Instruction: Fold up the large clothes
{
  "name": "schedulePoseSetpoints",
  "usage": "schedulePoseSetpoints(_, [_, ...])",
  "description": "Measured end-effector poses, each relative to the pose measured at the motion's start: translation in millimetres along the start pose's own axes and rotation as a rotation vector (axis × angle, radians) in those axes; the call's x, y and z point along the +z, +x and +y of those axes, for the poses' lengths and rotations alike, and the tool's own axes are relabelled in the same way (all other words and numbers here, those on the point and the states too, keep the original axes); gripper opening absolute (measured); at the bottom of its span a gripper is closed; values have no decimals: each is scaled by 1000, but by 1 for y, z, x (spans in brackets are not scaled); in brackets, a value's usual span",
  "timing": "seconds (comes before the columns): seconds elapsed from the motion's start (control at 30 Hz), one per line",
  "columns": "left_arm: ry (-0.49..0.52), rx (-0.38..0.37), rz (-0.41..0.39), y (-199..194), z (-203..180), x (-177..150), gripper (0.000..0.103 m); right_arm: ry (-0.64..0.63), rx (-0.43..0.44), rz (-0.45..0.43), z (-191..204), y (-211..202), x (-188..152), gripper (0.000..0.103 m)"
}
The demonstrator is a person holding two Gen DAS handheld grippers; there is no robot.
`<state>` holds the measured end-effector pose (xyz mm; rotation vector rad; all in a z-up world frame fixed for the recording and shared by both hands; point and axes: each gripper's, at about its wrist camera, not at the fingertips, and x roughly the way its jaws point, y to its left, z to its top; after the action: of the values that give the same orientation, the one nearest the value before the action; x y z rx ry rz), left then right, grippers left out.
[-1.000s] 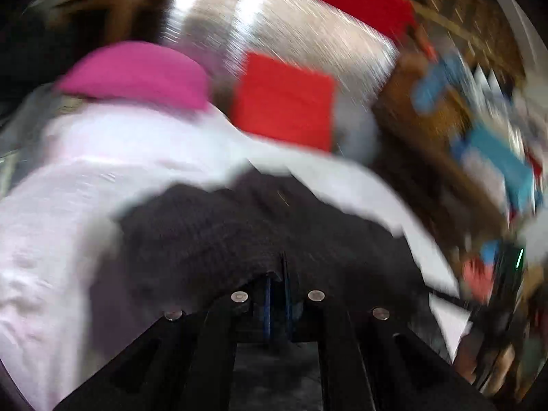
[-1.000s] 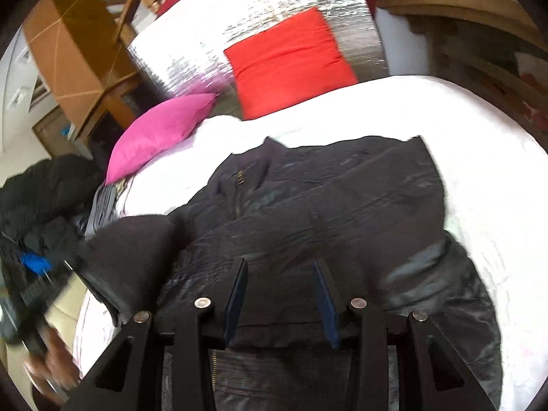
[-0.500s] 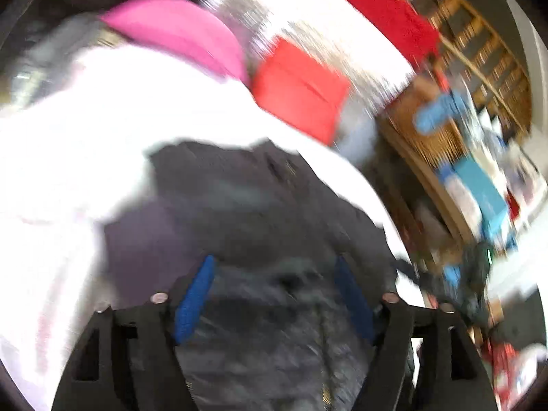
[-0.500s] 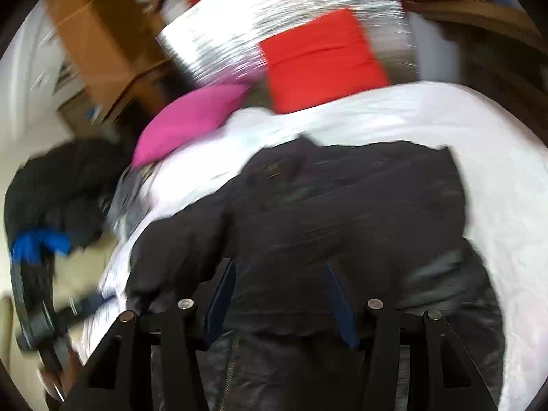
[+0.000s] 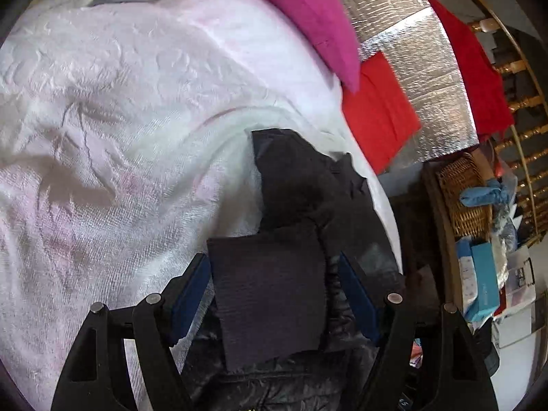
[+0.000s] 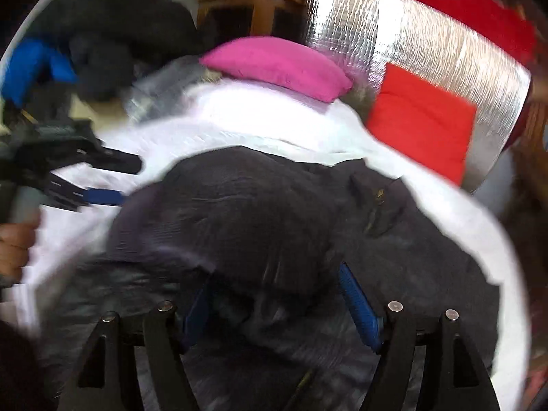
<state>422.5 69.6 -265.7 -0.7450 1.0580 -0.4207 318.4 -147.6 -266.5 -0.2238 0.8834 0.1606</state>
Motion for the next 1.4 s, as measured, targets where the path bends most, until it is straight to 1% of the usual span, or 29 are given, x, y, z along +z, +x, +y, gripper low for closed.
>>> schedulePoseSetpoints(0.03, [-9, -3, 3, 2, -1, 1, 63, 2, -18, 4, 0, 5, 3, 75])
schedulePoseSetpoints(0.07, [-11, -15, 13, 9, -5, 3, 41, 6, -27, 4, -2, 6, 5, 75])
schedulePoseSetpoints(0.1, [-5, -35, 28, 14, -7, 3, 25, 10, -31, -1, -4, 7, 8, 75])
schedulePoseSetpoints(0.17, [6, -98, 38, 18, -9, 6, 14, 5, -35, -25, -5, 1, 12, 75])
schedulePoseSetpoints(0.2, [22, -146, 35, 16, -17, 5, 13, -17, -40, -40, -3, -3, 13, 75])
schedulePoseSetpoints(0.3, [104, -243, 11, 14, -43, 1, 13, -123, -105, -64, 10, -8, 15, 75])
schedulePoseSetpoints(0.37, [139, -286, 3, 13, -53, -1, 13, -188, -148, -71, 13, -2, 15, 75])
schedulePoseSetpoints(0.43, [151, -319, 0, 18, -65, 1, 13, -180, -170, -77, 9, 5, 15, 74])
schedulePoseSetpoints(0.47, [154, -325, -2, 16, -67, 0, 13, -146, -153, -80, 4, 5, 15, 68])
schedulePoseSetpoints(0.5, [161, -333, -2, 16, -70, -1, 13, -93, -115, -85, -4, 5, 15, 41])
schedulePoseSetpoints(0.53, [165, -336, -3, 16, -71, 2, 13, -7, -84, -79, -17, 4, 15, 32])
schedulePoseSetpoints(0.63, [196, -373, -21, 15, -82, 2, 12, 200, 8, -81, -55, -2, 9, 32])
schedulePoseSetpoints(0.7, [238, -408, -28, 15, -96, -2, 12, 334, 85, -48, -81, -1, -2, 32])
schedulePoseSetpoints(0.73, [255, -424, -24, 15, -102, -5, 12, 404, 123, -31, -95, -1, -12, 32])
schedulePoseSetpoints(0.8, [293, -450, 3, 21, -116, -12, 13, 516, 166, -10, -119, 0, -35, 32])
schedulePoseSetpoints(0.83, [304, -450, 18, 27, -122, -14, 14, 574, 180, 4, -130, 1, -46, 32])
schedulePoseSetpoints(0.9, [313, -423, 54, 39, -128, -20, 26, 754, 207, 73, -164, 15, -81, 32])
schedulePoseSetpoints(0.93, [303, -392, 68, 44, -129, -21, 49, 826, 222, 105, -175, 23, -95, 32])
schedulePoseSetpoints(0.97, [279, -341, 76, 50, -126, -20, 71, 925, 254, 145, -188, 31, -115, 32])
schedulePoseSetpoints(1.0, [256, -307, 72, 53, -121, -19, 74, 1007, 304, 157, -197, 35, -131, 31])
schedulePoseSetpoints(1.03, [240, -287, 68, 55, -120, -17, 74, 1053, 343, 144, -202, 33, -139, 31])
schedulePoseSetpoints(1.07, [227, -265, 70, 57, -116, -15, 74, 1079, 364, 135, -206, 27, -144, 34])
schedulePoseSetpoints(1.1, [210, -217, 72, 58, -110, -11, 74, 1072, 358, 132, -207, 17, -144, 39])
schedulePoseSetpoints(1.13, [203, -169, 73, 60, -105, -9, 74, 1048, 338, 128, -207, 6, -143, 46])
schedulePoseSetpoints(1.17, [197, -111, 74, 63, -99, -7, 74, 1030, 314, 118, -207, -3, -142, 68])
schedulePoseSetpoints(1.2, [190, -78, 79, 65, -92, -6, 72, 1001, 268, 97, -205, -17, -138, 77])
schedulePoseSetpoints(1.23, [170, -46, 94, 70, -85, -5, 72, 958, 230, 69, -202, -30, -131, 77])
schedulePoseSetpoints(1.3, [135, -52, 108, 72, -77, -3, 67, 856, 202, 23, -191, -47, -112, 77])
schedulePoseSetpoints(1.4, [144, -33, 82, 64, -77, -2, 60, 639, 178, -5, -152, -55, -66, 78])
